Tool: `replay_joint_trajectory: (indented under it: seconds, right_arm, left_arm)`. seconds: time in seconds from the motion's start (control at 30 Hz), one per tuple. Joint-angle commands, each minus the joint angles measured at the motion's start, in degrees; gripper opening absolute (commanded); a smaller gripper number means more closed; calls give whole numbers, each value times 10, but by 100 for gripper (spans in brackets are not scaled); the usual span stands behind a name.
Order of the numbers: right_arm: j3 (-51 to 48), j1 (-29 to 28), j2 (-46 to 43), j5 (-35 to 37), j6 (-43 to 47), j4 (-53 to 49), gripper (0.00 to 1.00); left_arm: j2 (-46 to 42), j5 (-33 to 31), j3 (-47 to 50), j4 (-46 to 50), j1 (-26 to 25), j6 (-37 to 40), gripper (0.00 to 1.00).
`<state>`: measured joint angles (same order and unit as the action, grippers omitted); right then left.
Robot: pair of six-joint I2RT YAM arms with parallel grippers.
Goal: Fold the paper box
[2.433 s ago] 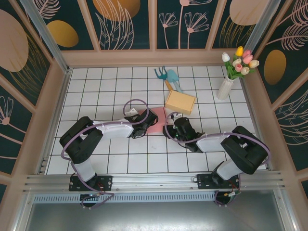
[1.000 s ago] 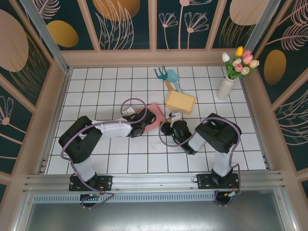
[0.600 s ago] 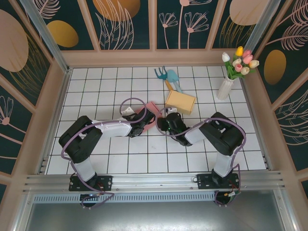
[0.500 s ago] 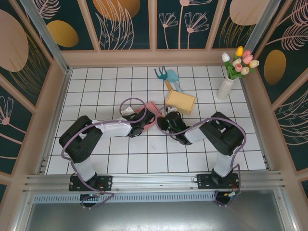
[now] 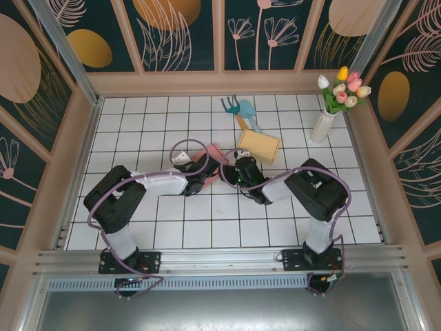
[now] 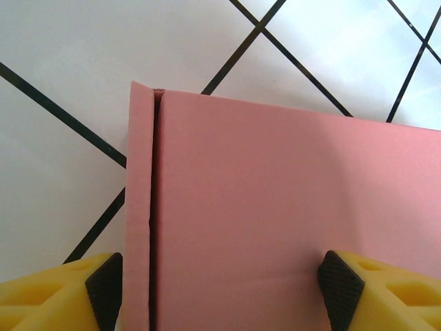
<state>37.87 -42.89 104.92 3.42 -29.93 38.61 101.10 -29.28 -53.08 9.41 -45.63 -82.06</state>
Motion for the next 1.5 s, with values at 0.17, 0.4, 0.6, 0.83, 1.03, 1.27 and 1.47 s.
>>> replay_joint_trajectory:
  seconds: [0.17,0.4,0.6,0.83,1.03,1.27,1.47]
  right_arm:
    - [-22,-2,-22,-42,16,-115,46]
    - [-31,5,-35,-28,-14,-119,41]
    - [-8,14,-18,-60,-34,-128,31]
    - [41,14,29,-152,8,-104,31]
    - [16,16,48,-250,-32,16,30]
    - [-20,38,-10,-194,-53,-35,24]
    - [-20,41,-53,-137,-35,-123,8]
  left_arm:
    - [20,93,26,108,-17,31,77]
    - [20,91,27,111,-17,31,77]
    - [21,96,26,102,-17,40,77]
    - [25,161,60,-6,-17,105,75]
    - [15,200,73,-57,-17,147,74]
    - [-67,127,56,29,-17,144,79]
    - [-132,65,57,67,-17,164,81]
